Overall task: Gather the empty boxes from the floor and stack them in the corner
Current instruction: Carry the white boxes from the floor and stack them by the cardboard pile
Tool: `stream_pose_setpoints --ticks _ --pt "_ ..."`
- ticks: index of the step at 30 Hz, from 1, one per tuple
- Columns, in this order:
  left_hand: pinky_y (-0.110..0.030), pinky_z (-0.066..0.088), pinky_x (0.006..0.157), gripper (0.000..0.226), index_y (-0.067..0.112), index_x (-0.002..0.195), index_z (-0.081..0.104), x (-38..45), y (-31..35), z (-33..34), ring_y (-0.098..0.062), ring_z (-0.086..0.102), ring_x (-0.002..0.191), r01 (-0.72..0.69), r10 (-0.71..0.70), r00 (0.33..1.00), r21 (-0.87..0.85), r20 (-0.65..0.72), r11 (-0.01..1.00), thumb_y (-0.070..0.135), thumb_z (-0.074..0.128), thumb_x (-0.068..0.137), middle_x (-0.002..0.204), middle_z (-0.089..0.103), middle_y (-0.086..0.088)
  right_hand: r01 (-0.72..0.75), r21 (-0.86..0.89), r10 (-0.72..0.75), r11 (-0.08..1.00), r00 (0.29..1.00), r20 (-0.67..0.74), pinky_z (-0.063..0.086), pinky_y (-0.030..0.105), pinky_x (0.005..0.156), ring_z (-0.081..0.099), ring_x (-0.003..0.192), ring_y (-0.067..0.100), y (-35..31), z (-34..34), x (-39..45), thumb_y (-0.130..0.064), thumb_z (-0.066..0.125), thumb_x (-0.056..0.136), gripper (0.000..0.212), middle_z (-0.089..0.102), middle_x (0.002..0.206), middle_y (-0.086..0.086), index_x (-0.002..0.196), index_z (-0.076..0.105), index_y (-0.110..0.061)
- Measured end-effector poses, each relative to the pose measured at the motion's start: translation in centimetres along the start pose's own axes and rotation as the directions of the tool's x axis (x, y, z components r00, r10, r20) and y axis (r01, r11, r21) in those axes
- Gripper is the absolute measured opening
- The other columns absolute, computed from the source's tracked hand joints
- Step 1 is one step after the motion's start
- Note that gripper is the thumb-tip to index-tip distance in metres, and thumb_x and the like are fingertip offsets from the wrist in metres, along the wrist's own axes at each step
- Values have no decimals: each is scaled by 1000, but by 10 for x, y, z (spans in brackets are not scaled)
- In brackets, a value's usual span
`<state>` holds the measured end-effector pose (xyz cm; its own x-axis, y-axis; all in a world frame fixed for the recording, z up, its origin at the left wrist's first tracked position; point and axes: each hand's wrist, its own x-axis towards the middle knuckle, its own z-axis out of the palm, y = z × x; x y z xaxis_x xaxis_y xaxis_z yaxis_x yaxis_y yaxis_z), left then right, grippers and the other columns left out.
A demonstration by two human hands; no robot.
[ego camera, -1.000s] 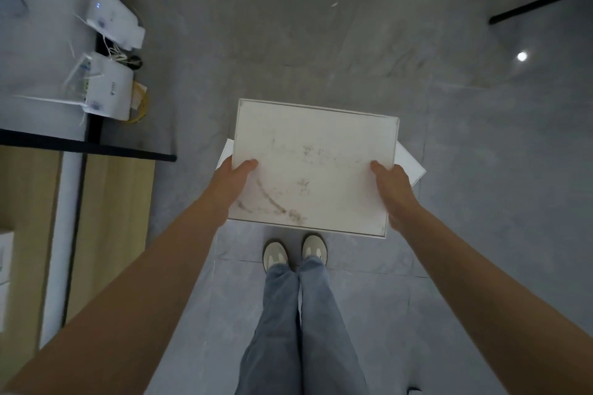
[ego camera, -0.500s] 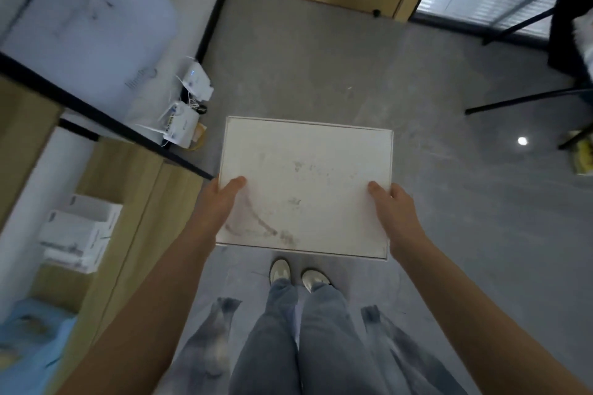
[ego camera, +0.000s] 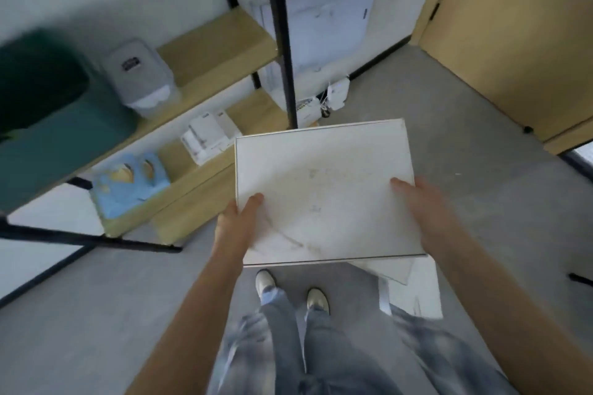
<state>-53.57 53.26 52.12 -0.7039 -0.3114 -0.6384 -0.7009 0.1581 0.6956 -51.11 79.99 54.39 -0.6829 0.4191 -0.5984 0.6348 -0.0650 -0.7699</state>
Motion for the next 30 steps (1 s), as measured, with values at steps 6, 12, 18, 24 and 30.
stream_pose_setpoints --ticks 6,12,18,24,30 --pt "-43 55 81 20 23 101 64 -21 -56 -93 -26 63 85 88 -155 964 -289 -216 953 37 67 86 93 67 -2 161 -226 -117 961 973 198 49 25 63 57 73 10 -2 88 -26 -20 56 94 4 60 83 -7 93 60 -20" --pt "-34 48 68 19 17 83 62 -60 -131 -209 -22 58 72 103 -327 869 -510 -371 854 35 69 86 79 61 -1 238 -418 -33 877 897 442 54 43 85 65 91 26 13 214 -93 -34 58 85 19 67 100 4 96 65 -20" --pt "-31 48 62 22 14 101 68 -117 -222 -328 -23 60 70 39 -473 752 -685 -460 728 32 69 87 78 63 -1 389 -435 1 812 744 668 49 33 72 64 77 23 59 339 -195 -24 63 88 11 70 86 4 82 65 -16" --pt "-24 45 49 13 20 96 69 -175 -304 -437 -18 62 67 -71 -561 631 -760 -535 646 30 67 89 81 67 1 448 -466 148 763 581 801 52 38 76 65 79 24 116 445 -306 -25 60 91 10 71 90 5 87 64 -16" --pt "-19 44 40 10 22 90 67 -199 -360 -523 -15 60 63 -142 -661 520 -818 -541 558 31 66 91 77 65 3 529 -484 225 697 479 848 55 44 80 67 83 28 154 547 -397 -25 59 92 12 71 95 8 94 64 -15"
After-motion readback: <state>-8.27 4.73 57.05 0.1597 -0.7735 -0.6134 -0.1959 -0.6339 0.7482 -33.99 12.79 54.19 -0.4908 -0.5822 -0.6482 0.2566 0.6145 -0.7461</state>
